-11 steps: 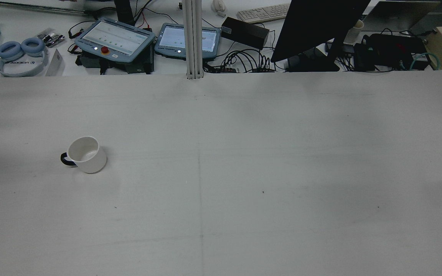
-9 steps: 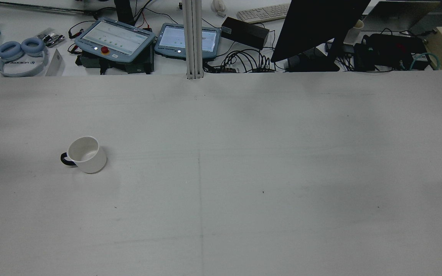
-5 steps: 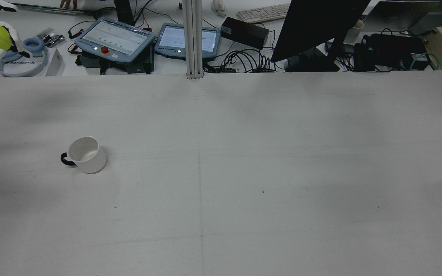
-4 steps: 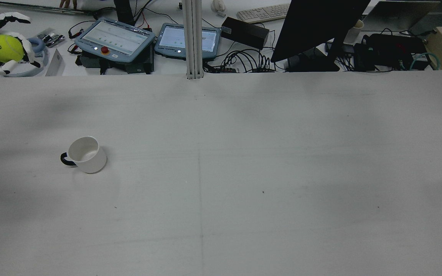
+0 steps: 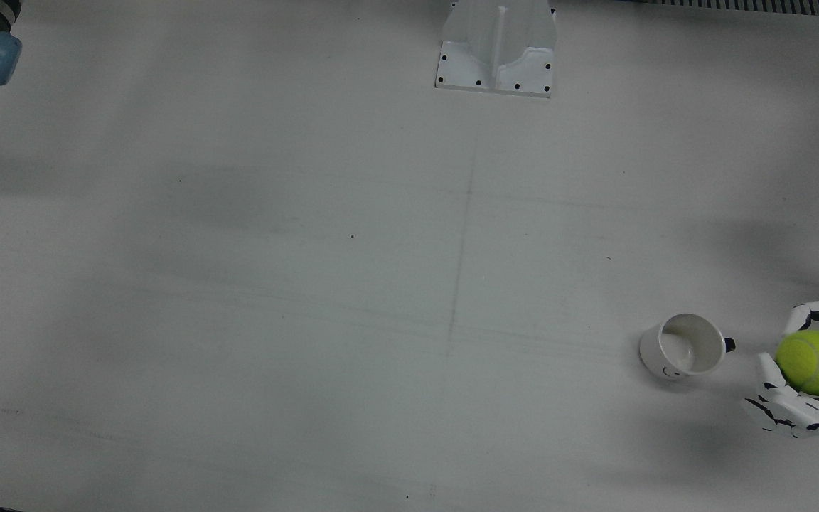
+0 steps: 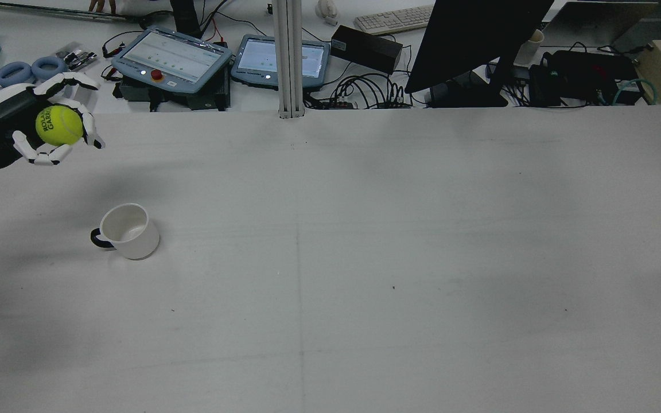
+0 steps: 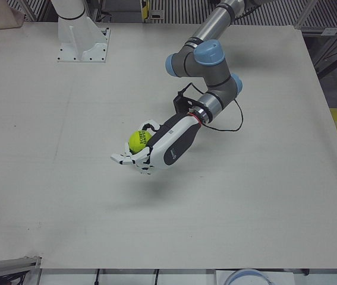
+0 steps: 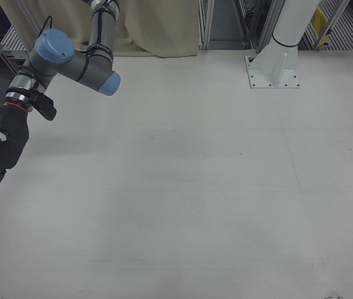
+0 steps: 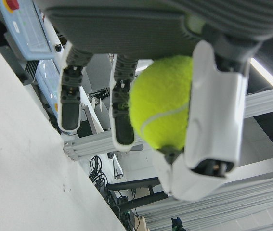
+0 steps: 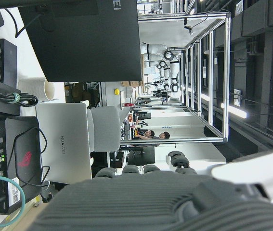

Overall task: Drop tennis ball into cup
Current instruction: 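Move the left hand holding the tennis ball over the white mug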

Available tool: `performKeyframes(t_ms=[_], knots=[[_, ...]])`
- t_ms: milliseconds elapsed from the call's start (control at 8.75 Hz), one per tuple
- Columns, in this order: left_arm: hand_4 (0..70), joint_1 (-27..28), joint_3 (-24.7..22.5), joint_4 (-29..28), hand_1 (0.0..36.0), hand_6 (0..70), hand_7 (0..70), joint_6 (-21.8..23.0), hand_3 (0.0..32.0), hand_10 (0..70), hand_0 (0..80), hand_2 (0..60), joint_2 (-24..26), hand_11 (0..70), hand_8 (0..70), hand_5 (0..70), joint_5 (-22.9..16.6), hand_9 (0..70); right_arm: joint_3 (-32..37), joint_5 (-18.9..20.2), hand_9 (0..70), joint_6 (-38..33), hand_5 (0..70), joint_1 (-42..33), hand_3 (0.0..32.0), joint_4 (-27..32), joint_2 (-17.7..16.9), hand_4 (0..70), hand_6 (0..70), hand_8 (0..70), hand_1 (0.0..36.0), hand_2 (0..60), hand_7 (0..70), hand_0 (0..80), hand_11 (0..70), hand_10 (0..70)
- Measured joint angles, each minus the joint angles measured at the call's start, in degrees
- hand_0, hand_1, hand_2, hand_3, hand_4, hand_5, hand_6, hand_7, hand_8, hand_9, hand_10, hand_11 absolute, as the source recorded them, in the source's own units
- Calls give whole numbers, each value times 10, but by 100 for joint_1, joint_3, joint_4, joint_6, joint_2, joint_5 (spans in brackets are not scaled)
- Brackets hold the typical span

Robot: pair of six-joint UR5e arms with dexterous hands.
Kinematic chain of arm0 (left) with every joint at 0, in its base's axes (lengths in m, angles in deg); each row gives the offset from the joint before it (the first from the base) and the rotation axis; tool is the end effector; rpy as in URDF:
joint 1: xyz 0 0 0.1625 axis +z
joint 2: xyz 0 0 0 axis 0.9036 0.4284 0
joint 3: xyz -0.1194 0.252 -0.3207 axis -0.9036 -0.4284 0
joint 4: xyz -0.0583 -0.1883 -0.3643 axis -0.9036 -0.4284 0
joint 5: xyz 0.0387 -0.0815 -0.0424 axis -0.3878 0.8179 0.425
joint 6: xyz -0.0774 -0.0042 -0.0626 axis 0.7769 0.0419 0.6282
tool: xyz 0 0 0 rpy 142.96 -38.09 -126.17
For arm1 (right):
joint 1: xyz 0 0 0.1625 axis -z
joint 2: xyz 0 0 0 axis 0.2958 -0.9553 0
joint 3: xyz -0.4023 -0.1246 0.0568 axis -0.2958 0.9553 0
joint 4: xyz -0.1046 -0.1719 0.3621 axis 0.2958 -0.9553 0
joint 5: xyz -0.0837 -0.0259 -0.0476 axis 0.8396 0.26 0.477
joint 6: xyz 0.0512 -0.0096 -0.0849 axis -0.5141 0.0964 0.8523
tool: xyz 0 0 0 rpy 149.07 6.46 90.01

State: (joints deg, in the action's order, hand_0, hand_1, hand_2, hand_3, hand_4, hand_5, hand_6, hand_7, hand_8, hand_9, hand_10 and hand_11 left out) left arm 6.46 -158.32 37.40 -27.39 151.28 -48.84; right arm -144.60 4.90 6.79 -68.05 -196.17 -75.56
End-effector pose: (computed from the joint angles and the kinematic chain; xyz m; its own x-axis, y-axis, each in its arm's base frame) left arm 0.2062 -0.5757 0.5002 -0.8550 -0.3666 -0.3669 0.0990 0.5791 -0.8092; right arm 0.1054 -0.5349 0.6866 -0.9941 -0.0892 -0.0623 0.0747 -0.1426 -0.9870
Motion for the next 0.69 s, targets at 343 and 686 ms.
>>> performKeyframes(t_ms=[343, 686], knots=[[35, 391, -36, -12, 360, 700, 477, -180, 320, 222, 800, 600, -31, 359, 447, 336, 41, 333, 1, 0, 0, 0, 0, 0, 0, 0, 0, 0, 0, 0, 0, 0, 0, 0, 0, 0], [0, 522, 3, -96, 360, 324, 231, -275, 320, 176, 800, 436, -118, 288, 265, 222, 52, 138, -1, 0, 0, 0, 0, 0, 0, 0, 0, 0, 0, 0, 0, 0, 0, 0, 0, 0]])
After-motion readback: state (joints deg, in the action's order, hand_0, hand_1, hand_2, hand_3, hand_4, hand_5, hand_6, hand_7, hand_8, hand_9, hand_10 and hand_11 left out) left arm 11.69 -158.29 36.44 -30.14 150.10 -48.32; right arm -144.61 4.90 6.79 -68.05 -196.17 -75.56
